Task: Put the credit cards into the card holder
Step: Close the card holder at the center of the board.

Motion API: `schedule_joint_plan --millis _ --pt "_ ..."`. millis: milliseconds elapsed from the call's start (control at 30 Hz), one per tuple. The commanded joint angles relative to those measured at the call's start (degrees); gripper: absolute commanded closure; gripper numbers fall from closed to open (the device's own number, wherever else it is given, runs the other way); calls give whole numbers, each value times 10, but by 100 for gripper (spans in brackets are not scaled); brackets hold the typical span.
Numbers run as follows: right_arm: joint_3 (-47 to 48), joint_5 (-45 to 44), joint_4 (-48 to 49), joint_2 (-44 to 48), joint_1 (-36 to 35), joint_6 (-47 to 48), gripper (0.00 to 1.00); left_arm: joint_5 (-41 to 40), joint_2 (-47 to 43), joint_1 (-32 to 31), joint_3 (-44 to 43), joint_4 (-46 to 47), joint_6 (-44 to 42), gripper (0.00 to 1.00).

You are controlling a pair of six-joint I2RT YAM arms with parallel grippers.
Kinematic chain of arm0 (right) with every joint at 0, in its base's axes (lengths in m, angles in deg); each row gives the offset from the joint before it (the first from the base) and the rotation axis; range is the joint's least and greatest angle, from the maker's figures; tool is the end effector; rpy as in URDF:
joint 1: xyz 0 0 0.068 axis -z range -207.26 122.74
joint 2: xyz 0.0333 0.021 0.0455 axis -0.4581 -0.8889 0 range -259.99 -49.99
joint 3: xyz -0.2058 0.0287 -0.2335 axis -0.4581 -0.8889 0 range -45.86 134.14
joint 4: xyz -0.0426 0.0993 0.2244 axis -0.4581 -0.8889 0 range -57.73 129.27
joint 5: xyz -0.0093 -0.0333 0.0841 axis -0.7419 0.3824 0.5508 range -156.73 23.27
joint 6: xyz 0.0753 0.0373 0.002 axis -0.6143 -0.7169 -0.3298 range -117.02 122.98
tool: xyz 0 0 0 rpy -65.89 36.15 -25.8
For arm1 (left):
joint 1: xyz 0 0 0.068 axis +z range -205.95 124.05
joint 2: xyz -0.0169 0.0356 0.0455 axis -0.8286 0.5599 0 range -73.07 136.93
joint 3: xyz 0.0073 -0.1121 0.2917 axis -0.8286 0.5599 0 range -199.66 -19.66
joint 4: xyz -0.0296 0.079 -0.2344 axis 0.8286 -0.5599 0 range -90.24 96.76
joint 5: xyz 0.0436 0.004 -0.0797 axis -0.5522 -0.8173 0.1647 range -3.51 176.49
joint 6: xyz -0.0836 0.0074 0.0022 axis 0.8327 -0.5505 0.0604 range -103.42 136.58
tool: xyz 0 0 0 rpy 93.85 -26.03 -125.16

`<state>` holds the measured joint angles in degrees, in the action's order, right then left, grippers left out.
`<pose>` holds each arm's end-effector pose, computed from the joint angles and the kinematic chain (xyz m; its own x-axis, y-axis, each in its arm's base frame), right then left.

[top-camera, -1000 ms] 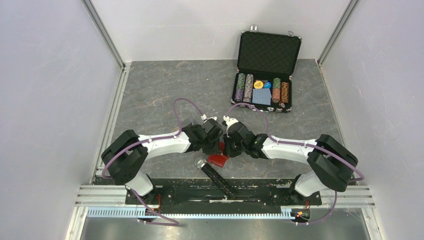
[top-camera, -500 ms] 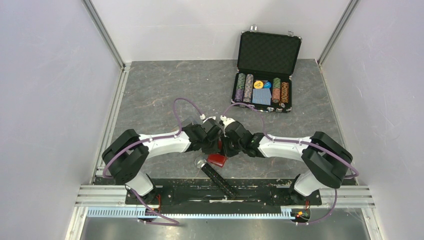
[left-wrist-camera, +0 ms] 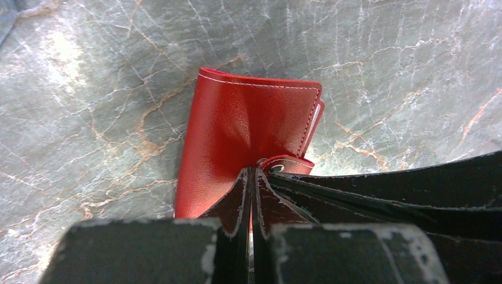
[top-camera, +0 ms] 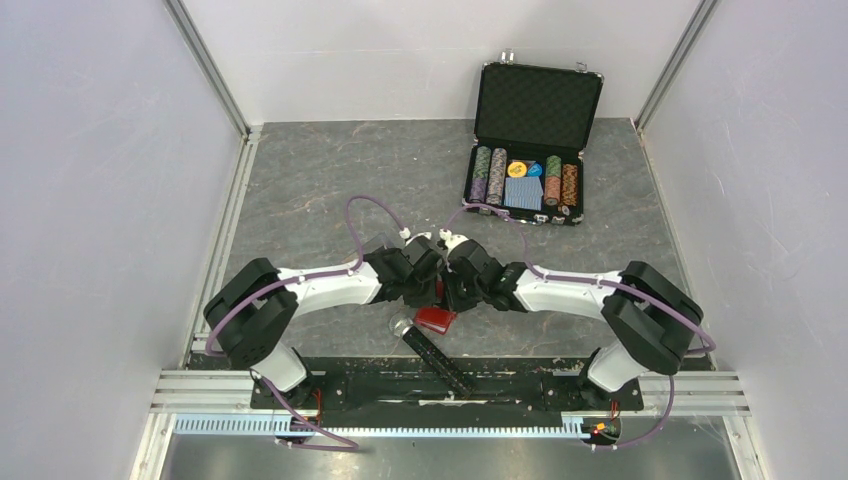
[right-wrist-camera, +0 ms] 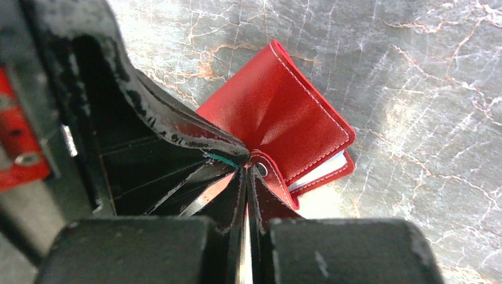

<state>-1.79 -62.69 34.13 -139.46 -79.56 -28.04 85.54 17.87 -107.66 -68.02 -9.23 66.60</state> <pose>0.1894 0.2535 0.1817 -0.8254 -0.2273 -0.5167 -0.4565 0.8073 0.3741 0.1951 -0.2452 0.1798 -0.9369 -0.0497 -0.3460 0.0957 0.9156 -0.3906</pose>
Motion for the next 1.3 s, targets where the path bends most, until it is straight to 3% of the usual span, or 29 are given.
schedule_joint_plan --millis 0,233,333,433,567,833,967,1033,1267 --pt "-16 -16 24 61 -4 8 100 7 -24 3 7 34 16 97" --pt "-52 -26 36 153 9 -6 100 47 -72 27 41 87 32 82" --pt "-64 -24 33 164 18 -7 100 71 -70 34 51 111 33 71" --pt "-76 -19 33 161 26 -9 100 96 -54 35 50 127 29 66" --pt "-83 -14 32 154 30 -11 100 120 -22 35 44 135 26 66" --pt "-88 -8 31 146 36 -10 100 134 -3 35 45 138 19 80" --pt "-89 -7 31 147 37 -9 100 130 -14 35 48 138 19 77" --pt "-88 -5 31 147 38 -9 100 124 -15 35 45 127 19 69" --pt "-89 -5 29 151 39 -9 100 115 -13 35 38 108 11 64"
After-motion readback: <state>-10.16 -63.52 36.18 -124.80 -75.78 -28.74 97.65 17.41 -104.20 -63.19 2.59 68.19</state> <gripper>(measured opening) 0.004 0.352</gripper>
